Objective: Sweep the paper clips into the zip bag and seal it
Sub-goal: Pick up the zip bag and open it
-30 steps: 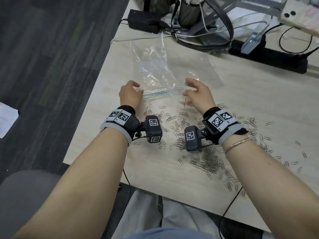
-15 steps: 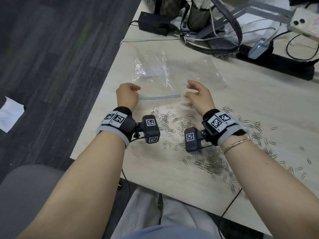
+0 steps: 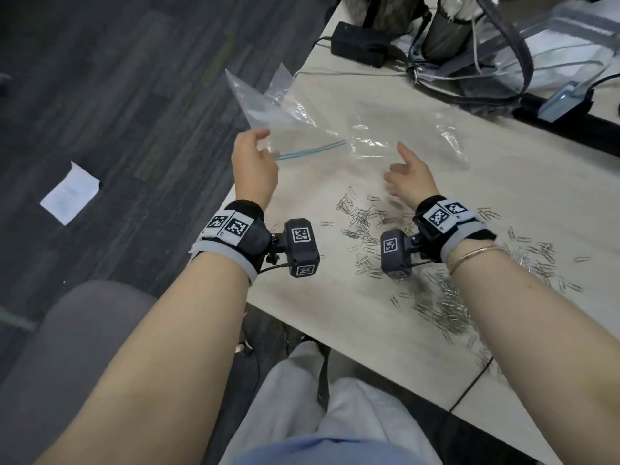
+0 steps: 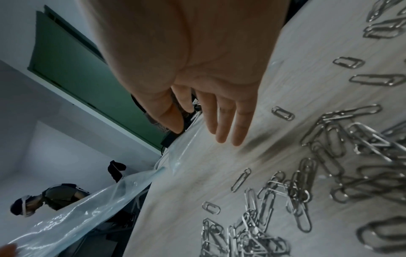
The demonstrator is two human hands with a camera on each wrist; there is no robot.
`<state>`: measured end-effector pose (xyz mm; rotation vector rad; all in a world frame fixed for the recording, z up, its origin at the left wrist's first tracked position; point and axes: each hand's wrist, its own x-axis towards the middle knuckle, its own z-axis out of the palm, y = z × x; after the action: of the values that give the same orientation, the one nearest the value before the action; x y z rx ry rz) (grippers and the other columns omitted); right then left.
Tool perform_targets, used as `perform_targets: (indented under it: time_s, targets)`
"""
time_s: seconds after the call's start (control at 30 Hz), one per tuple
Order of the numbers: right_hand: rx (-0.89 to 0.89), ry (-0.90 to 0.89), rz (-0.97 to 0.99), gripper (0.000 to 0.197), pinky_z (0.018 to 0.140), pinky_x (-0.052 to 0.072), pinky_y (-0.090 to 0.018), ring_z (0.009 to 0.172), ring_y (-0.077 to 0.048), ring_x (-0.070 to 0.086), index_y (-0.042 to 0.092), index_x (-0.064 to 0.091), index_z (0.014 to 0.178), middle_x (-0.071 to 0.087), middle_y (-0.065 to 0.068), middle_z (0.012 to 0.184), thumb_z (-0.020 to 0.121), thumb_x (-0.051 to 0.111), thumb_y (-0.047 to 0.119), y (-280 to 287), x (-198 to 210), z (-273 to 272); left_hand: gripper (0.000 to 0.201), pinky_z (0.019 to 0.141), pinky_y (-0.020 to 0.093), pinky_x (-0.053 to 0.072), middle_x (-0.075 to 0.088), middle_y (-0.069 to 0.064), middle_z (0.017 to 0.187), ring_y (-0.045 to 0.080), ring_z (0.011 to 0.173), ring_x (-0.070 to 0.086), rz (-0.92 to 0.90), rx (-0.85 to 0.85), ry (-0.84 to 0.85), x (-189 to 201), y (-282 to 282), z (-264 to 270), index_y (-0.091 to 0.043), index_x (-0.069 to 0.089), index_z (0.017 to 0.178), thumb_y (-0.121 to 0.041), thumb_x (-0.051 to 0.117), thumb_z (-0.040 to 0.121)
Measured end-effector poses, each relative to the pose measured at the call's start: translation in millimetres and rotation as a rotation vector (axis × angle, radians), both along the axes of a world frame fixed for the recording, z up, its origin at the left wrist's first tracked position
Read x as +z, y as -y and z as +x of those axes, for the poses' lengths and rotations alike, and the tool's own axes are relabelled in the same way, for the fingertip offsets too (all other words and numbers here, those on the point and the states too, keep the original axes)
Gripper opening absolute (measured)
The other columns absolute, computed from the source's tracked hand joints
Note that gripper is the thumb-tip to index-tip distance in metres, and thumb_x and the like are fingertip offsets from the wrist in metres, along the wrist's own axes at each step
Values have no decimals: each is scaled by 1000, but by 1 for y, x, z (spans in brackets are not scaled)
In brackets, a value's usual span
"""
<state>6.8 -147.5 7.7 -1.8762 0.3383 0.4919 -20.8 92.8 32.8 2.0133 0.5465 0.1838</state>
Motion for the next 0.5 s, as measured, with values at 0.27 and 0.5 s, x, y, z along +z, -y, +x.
perform_targets:
  time_s: [0.27,0.5]
  targets:
    - [-41,196,3,55,69,43,-12,100,-12,53,20,44,135,52,-9,129,86,49,-2,-15,22,-35,48,87,-2,32,56,5,125,9,112,51,52,-62,117,17,0,-26,-9,56,121,12,31,86]
    - [-17,337,37,55,83,51,-15,110,-15,58,26,49,132,39,2,136,85,48,-4,-12,40,-94,48,84,9,44,56,-1,117,9,93,58,-53,-170,188,28,24,-64,-9,58,116,13,28,86]
